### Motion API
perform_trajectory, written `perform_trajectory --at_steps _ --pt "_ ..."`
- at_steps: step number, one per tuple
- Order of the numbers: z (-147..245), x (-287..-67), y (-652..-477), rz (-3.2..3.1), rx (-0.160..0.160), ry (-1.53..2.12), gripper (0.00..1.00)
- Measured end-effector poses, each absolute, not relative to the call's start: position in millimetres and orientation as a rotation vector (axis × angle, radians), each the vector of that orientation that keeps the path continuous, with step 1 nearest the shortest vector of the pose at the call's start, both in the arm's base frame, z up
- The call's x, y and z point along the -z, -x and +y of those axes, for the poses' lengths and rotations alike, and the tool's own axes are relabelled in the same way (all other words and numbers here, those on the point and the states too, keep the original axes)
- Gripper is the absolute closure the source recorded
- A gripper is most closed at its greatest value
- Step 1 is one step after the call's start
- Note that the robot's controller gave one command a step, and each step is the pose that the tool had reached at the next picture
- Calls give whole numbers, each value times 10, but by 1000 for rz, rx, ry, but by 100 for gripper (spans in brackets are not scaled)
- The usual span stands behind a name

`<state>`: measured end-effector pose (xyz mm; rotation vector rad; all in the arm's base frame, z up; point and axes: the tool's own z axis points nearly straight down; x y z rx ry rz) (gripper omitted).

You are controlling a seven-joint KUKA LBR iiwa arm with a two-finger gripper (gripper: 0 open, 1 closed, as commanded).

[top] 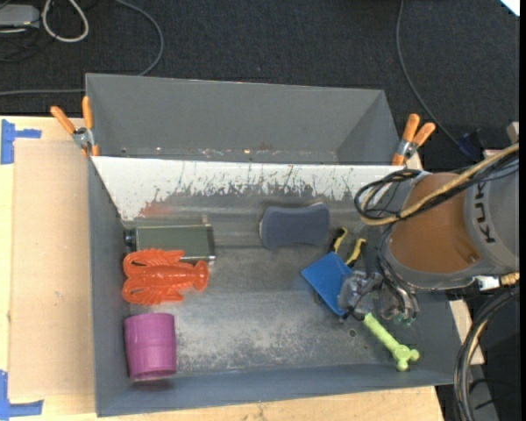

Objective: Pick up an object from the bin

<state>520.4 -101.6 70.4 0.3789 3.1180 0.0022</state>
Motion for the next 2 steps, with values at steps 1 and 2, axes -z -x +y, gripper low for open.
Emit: perform_trajectory --at_steps 1,2 --pt "-1015 -704 -5204 3118 -2 -378 100" --pt "-1038 -737 -5021 3037 -4 -815 0"
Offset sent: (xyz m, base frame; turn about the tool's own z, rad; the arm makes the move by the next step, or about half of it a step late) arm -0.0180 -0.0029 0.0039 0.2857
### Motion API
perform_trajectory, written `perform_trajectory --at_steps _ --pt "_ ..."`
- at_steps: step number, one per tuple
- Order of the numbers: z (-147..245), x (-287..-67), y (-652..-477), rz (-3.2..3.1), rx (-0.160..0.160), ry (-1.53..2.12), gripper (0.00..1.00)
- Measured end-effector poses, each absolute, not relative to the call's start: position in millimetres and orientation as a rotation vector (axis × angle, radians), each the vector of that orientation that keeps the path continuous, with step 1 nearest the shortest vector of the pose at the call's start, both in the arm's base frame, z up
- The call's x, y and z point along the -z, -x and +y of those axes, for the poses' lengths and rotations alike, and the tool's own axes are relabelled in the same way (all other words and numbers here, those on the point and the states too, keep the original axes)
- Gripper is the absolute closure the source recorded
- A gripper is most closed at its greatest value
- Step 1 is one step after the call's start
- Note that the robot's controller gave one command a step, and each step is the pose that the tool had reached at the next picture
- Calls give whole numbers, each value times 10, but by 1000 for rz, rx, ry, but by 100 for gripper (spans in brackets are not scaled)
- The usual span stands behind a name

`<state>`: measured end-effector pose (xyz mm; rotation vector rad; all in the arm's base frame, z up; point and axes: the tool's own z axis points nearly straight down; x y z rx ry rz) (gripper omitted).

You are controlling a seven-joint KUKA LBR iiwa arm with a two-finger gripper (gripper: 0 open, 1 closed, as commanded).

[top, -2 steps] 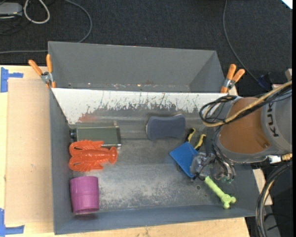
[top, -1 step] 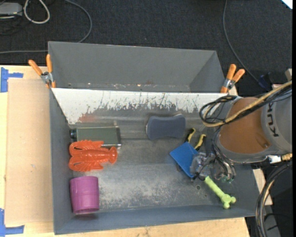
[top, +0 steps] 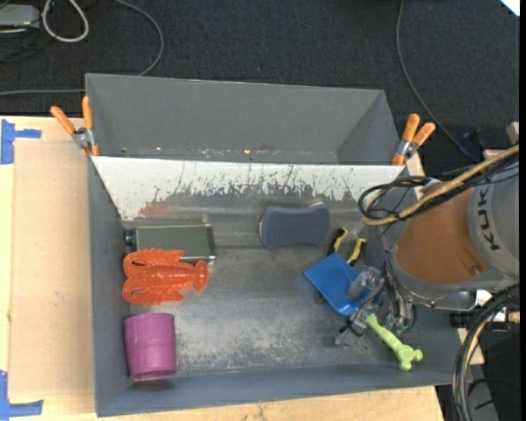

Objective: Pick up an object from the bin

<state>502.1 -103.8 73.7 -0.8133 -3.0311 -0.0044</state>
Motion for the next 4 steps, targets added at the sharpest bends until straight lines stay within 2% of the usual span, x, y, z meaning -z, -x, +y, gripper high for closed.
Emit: perform_trajectory --at_steps 1,2,3,4 --pt "-1038 -738 -5021 -3031 4 815 0" --pt "-412 -1176 -5165 -3099 4 492 0" --pt "-984 -695 -5006 -3040 3 776 100" --pt "-984 -695 -5006 -3040 3 776 100"
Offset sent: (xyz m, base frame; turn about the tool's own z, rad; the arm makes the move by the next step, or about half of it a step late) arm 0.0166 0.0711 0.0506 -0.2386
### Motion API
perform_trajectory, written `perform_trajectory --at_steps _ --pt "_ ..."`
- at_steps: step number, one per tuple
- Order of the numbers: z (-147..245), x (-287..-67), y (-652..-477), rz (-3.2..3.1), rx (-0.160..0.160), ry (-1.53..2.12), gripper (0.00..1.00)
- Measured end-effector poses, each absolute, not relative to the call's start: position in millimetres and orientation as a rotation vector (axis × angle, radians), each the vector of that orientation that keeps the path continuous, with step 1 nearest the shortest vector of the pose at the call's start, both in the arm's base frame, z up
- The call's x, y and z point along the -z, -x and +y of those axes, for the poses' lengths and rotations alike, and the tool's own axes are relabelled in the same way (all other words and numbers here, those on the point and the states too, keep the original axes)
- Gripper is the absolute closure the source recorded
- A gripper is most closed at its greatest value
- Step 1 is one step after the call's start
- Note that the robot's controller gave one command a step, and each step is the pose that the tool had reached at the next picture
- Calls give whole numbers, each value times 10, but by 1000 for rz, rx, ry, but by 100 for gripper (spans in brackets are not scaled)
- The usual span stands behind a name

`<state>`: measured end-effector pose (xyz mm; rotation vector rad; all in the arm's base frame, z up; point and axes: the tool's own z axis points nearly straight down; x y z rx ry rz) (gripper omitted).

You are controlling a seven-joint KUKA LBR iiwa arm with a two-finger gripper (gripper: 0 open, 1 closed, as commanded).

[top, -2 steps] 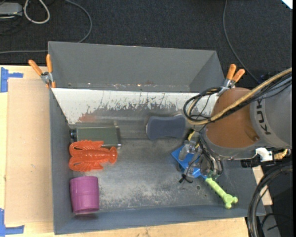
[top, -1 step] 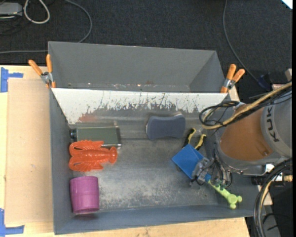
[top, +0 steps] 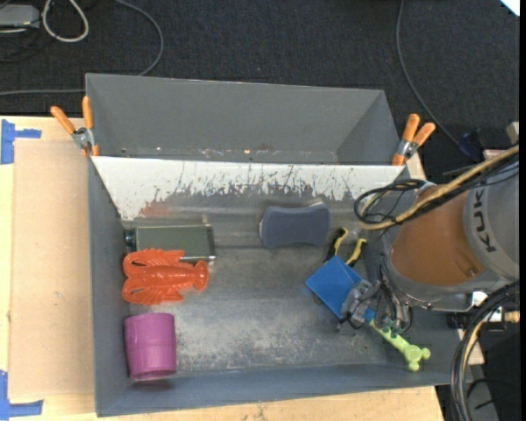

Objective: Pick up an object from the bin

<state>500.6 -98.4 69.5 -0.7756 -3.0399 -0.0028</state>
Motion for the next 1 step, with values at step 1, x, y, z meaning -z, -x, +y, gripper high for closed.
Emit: perform_trajectory --at_steps 1 --pt "-959 -1741 -4995 -3020 2 825 100"
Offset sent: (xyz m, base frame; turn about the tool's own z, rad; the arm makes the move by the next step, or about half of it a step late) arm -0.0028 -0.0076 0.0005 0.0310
